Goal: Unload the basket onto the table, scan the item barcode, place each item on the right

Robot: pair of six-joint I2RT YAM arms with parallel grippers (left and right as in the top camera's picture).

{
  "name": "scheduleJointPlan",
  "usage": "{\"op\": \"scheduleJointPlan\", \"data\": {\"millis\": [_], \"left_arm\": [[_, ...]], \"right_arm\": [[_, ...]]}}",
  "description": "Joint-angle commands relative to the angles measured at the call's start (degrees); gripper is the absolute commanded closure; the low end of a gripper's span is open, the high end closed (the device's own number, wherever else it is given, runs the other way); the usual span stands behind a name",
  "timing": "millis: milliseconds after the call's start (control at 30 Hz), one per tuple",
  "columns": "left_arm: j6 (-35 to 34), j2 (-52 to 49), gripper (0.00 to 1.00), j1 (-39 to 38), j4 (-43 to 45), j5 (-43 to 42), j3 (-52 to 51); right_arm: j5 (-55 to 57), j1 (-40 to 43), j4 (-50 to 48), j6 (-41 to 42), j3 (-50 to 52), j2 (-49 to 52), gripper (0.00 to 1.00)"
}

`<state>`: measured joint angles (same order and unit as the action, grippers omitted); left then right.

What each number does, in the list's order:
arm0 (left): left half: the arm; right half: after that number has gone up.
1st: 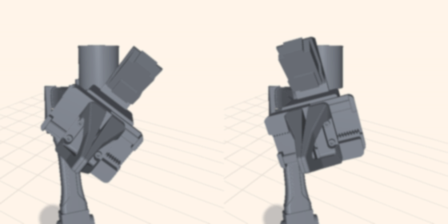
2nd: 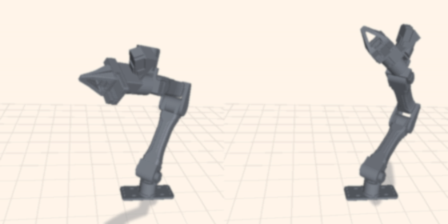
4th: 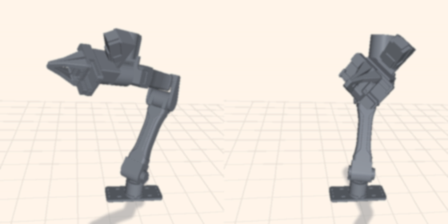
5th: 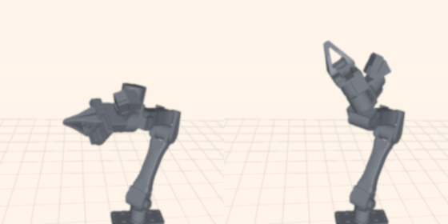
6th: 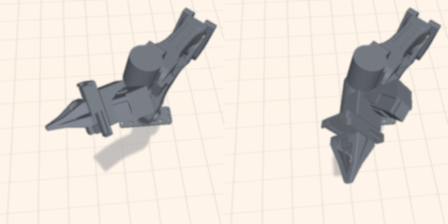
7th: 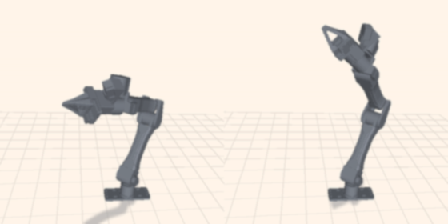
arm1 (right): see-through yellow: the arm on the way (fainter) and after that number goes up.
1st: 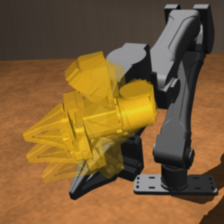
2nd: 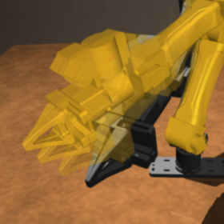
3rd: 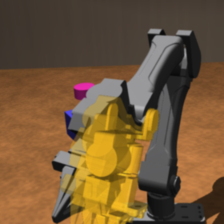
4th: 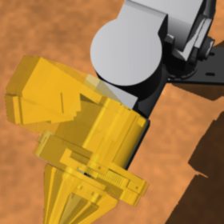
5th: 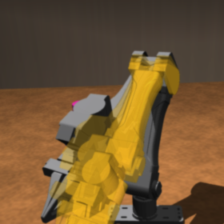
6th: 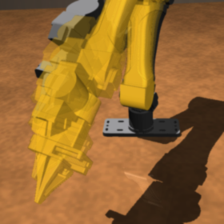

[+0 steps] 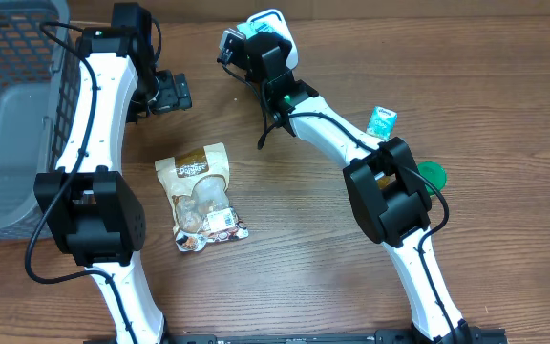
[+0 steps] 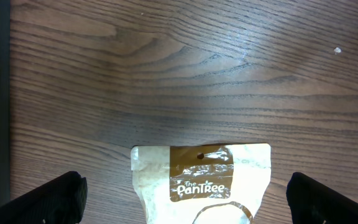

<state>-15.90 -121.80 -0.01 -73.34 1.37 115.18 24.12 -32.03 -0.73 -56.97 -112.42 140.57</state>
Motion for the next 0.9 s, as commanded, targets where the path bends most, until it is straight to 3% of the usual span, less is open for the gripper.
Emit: {"op": "scheduleJointPlan", "data": {"millis": [0,267,433,567,867], "left_arm": [[1.1,0.8,0.00,0.0,-0.1,0.5,1.3],[1.1,0.8,0.00,0.0,-0.1,0.5,1.3],[1.1,0.8,0.01,0.0,-0.1,0.5,1.3],[1.1,0.8,0.00,0.0,-0.1,0.5,1.3],[1.1,0.8,0.01,0.0,-0.1,0.5,1.3]], "right_arm": [[-1.0,-0.1,1.8,1.9,-1.0,0.0,0.96],[-1.0,-0.3,1.4,1.8,-1.1,-0.8,0.96],[-1.0,0.0,1.6,6.3,-1.1,-4.6,0.96],[-3.6,0.0,7.2,12.3,-1.1,-10.5,0.96],[-13.5,2.5,30.6,39.7,-1.1,-19.8,0.96]]}}
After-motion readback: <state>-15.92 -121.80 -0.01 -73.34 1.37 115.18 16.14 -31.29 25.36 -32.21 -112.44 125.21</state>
